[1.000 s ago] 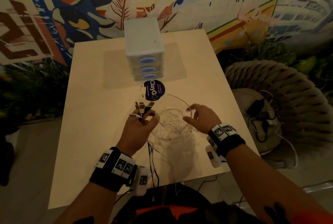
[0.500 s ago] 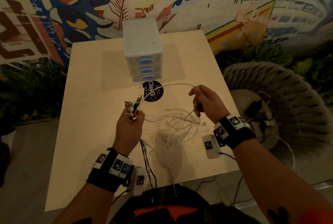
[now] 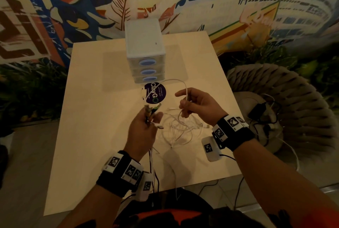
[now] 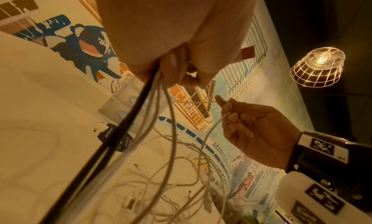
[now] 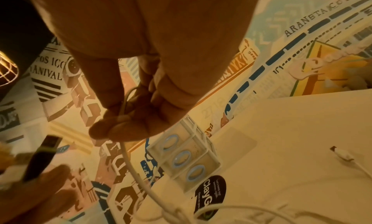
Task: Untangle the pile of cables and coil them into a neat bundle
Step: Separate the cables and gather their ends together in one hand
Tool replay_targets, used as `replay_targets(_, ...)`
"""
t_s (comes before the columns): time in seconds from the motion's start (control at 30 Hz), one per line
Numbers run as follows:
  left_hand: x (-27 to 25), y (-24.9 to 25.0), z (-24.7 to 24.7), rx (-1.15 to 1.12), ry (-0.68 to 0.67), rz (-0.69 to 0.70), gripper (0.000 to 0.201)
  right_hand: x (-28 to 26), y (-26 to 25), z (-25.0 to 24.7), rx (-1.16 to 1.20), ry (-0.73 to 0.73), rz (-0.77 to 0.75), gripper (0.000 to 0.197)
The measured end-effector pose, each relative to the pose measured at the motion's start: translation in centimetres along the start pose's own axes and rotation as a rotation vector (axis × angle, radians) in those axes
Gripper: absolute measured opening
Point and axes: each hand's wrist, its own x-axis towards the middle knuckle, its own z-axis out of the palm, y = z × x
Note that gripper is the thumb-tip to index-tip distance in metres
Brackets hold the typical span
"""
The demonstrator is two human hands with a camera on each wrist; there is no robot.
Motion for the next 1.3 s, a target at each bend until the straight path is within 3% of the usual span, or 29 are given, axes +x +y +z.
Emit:
replay_targets(0.17,0.8,-1.1,1.4,0.28,-0.118,0.06,0.037,-0.3,0.5,1.7,-0.036,-0.085,-0.018,0.024)
replay_targets(0.23,1.1,-1.2,1.7,0.323,-0.102,0.082,0.035,-0.5,0.5,2.0,-0.048,-0.087,-0.03,0.027)
replay_targets(0.3,1.4,-1.3,1.7,0.3,-0.052,0.069,0.034,-0.7,0.6,2.0,-0.098,-0.031,-0.025,0.041)
replay_targets(0.4,1.6,-1.3,1.6,0.129,0.001,-0.016,0.036,-1.6,2.2,1.5,-0.411,0.065,0.058,0.065)
replay_targets(0.47,1.7,-1.0,1.4,0.007,0.024,-0.068,0.033,-2.2,4.1,1.1,-0.64,0.013,0.11,0.057)
replay_targets(0.57,1.9,-1.2,1.1,-0.082,0.056,-0.104,0.02,-2.7,6.2,0.9,-0.778,-0.047,0.109,0.02)
replay_targets(0.73,1.7,-0.7,0.5,-0.227,0.073,-0.102,0.016,-2.3,7.3,0.6,-0.915,-0.121,0.089,0.019)
replay_targets(0.87,1.4,-0.3,-0.2,-0.297,0.09,-0.157,0.04,-2.3,7.6,0.0,-0.791,-0.056,0.127,0.017)
replay_targets(1.07,1.9,-1.1,-1.2,-0.3,0.145,-0.162,0.044,-2.6,7.5,-1.0,-0.548,0.009,0.216,0.031)
replay_targets(1.3,1.9,-0.8,-1.8,-0.323,0.224,-0.19,0.044,-2.6,7.8,-2.0,-0.671,0.097,-0.031,0.023)
